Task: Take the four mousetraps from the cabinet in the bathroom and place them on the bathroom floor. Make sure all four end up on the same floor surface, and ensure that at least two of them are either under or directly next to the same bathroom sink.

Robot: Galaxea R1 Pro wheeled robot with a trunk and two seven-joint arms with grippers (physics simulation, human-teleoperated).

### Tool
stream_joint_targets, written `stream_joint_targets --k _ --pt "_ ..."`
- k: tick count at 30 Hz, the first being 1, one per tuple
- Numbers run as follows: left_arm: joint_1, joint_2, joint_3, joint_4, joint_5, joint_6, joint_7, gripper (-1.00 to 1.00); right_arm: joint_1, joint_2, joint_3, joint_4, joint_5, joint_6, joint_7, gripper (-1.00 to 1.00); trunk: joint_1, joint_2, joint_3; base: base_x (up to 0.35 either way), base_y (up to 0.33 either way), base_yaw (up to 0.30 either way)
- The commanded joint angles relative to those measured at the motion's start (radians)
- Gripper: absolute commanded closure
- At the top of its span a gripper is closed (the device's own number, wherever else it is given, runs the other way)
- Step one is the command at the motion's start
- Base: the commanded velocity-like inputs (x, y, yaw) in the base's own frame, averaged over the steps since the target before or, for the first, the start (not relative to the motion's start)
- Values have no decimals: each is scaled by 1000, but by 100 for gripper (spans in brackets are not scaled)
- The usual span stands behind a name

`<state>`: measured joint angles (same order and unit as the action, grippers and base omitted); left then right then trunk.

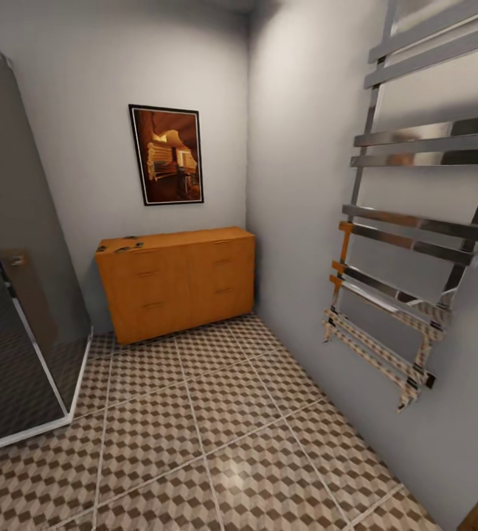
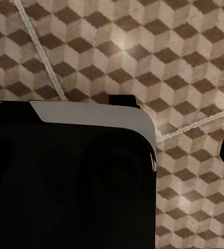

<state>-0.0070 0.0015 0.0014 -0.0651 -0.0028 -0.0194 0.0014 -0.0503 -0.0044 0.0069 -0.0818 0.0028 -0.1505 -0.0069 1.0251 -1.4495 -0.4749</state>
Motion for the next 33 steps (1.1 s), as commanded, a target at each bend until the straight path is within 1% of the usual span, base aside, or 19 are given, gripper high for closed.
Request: stream_joint_targets --k 1,27,33 --pt "-1 0 0 1 0 -2 0 -100 0 0 1 0 0 -3 -1 -100 0 -1 -1 0 0 288" --pt "-1 0 -1 1 0 -2 0 -100 -1 -1 1 0 -1 -3 -1 -100 0 -1 -1 0 0 287" --pt "-1 0 0 1 0 -2 0 -100 -1 -2 1 -1 -1 -3 0 -100 0 -1 -1 0 0 142"
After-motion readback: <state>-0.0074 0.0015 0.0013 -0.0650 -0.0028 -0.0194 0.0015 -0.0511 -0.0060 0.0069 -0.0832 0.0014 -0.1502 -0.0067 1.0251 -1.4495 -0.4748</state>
